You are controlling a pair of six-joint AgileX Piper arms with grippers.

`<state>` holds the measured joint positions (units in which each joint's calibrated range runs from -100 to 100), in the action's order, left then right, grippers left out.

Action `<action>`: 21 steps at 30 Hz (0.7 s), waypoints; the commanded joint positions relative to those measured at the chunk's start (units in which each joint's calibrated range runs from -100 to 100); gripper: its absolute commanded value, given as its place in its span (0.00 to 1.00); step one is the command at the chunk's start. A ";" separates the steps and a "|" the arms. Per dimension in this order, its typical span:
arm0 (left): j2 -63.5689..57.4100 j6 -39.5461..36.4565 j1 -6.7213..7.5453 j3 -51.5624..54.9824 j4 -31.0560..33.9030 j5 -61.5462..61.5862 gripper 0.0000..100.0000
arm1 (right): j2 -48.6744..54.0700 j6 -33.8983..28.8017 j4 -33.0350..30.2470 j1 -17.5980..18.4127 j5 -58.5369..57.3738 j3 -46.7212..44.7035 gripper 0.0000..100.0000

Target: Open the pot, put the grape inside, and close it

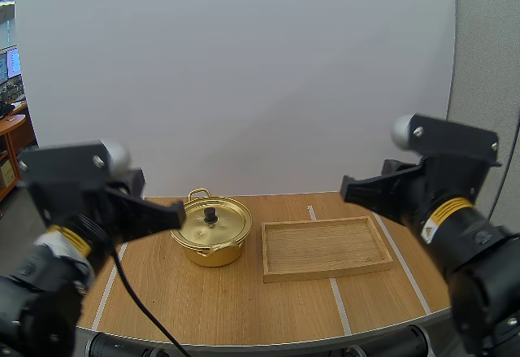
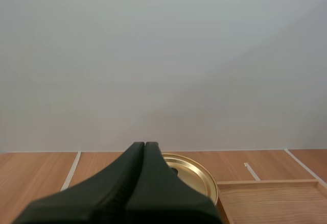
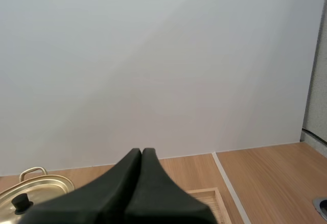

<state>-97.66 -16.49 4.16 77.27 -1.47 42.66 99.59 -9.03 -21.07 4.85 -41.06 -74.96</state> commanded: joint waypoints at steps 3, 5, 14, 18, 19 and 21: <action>-0.29 -0.54 -0.32 9.69 0.10 -21.32 0.00 | 0.41 0.49 -4.09 -0.33 16.83 -8.08 0.00; -0.29 -0.54 -0.93 12.68 0.10 -27.03 0.00 | 0.41 0.49 -4.09 -0.33 17.91 -11.07 0.00; -1.91 -0.54 -3.01 20.46 0.10 -33.14 0.00 | 0.41 0.05 -3.99 -1.72 17.77 -20.04 0.00; -1.91 -0.40 -3.01 22.73 0.10 -33.58 0.00 | 0.41 0.05 -3.15 -2.10 17.38 -21.99 0.00; -2.01 -0.12 -3.01 22.73 0.10 -29.83 0.00 | 0.41 0.05 -2.88 -2.10 17.12 -22.45 0.00; -2.34 -0.12 -3.01 22.73 0.10 -27.35 0.00 | 0.41 0.05 -2.06 -2.10 16.97 -24.20 0.00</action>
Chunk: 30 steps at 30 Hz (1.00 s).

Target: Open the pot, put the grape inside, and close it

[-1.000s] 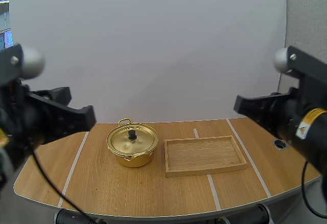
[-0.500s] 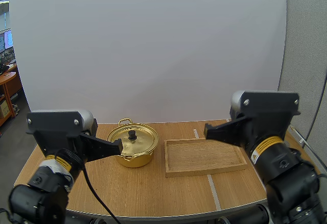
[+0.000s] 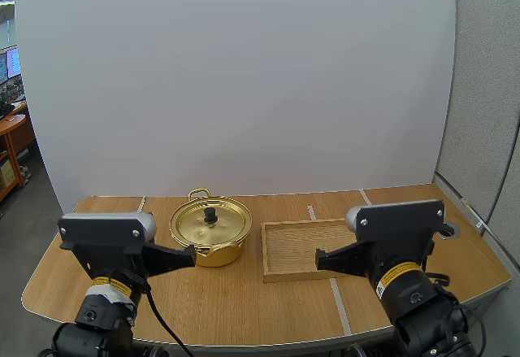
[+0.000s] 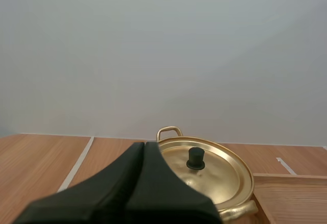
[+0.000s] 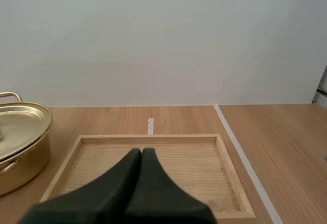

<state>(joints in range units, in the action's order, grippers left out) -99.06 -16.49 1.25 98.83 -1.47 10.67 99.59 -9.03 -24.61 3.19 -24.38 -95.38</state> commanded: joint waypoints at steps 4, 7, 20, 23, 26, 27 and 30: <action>-0.94 -0.12 -0.10 1.17 0.10 8.58 0.00 | 0.41 0.05 2.47 -0.44 -2.82 -4.62 0.00; -0.94 -0.12 -0.10 1.17 0.10 15.29 0.00 | 0.41 0.05 1.89 -0.59 -4.81 -4.62 0.00; -0.94 -0.01 -0.10 1.17 0.10 20.10 0.00 | 0.41 0.28 1.02 -0.68 -9.39 -4.62 0.00; -0.94 -0.01 -0.10 1.17 0.10 20.10 0.00 | 0.41 0.28 1.02 -0.68 -9.39 -4.62 0.00; -0.94 -0.01 -0.10 1.17 0.10 19.69 0.00 | 0.41 0.27 0.92 -0.68 -9.39 -4.62 0.00; -0.94 -0.01 -0.10 1.17 0.10 19.55 0.00 | 0.41 0.27 0.92 -0.68 -9.39 -4.62 0.00; -0.94 -0.01 -0.10 1.17 0.10 19.44 0.00 | 0.41 0.27 0.92 -0.68 -9.39 -4.62 0.00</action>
